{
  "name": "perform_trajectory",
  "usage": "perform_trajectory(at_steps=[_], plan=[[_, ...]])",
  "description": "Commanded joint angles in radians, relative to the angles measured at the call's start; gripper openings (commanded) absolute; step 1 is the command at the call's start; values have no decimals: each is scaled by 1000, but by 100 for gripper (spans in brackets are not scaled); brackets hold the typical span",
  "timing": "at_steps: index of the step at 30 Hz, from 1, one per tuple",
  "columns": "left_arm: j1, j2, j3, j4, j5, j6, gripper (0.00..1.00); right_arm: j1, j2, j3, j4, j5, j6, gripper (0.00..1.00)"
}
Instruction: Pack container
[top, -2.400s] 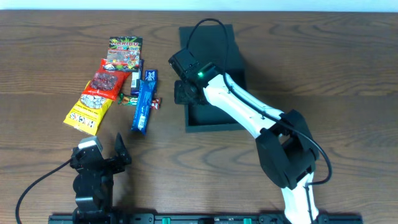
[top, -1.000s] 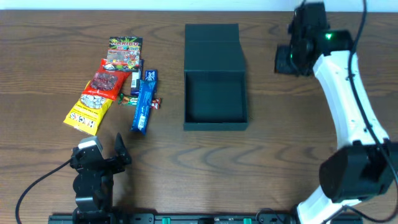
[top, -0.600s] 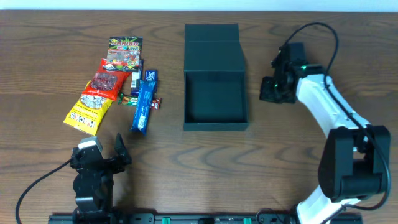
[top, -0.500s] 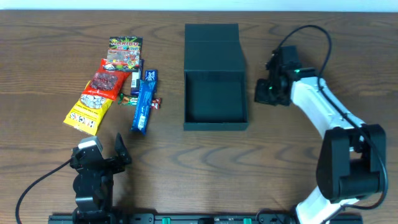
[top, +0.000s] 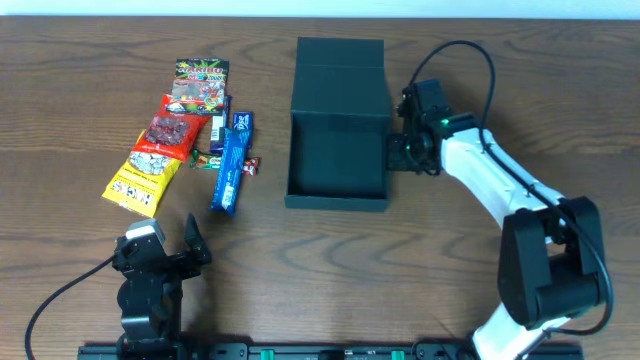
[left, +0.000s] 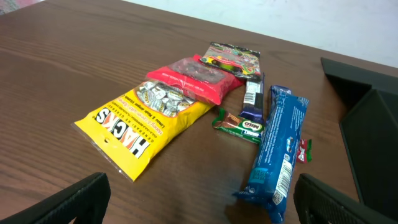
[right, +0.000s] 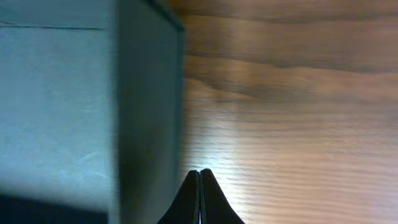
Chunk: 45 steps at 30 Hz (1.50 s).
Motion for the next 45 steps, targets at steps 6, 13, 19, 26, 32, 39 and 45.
perform_trajectory(at_steps=[6, 13, 19, 26, 32, 39, 45], plan=[[3, -6, -21, -5, 1, 7, 95, -26, 7, 130, 23, 46, -143, 2], [3, -6, -21, -5, 1, 7, 95, -28, 71, 129, 75, -11, -133, 1], [3, -6, -21, -5, 1, 7, 95, -21, 100, 129, 115, -89, -116, 1], [3, -6, -21, -5, 1, 6, 95, -24, 100, 129, 144, -111, -131, 1], [3, -6, -21, -5, 1, 7, 95, -25, 100, 129, 149, -157, -155, 1], [3, -6, -21, -5, 1, 6, 95, -31, 100, 129, 153, -156, -170, 1], [3, -6, -21, -5, 1, 6, 96, -31, 100, 130, 174, -156, -196, 2]])
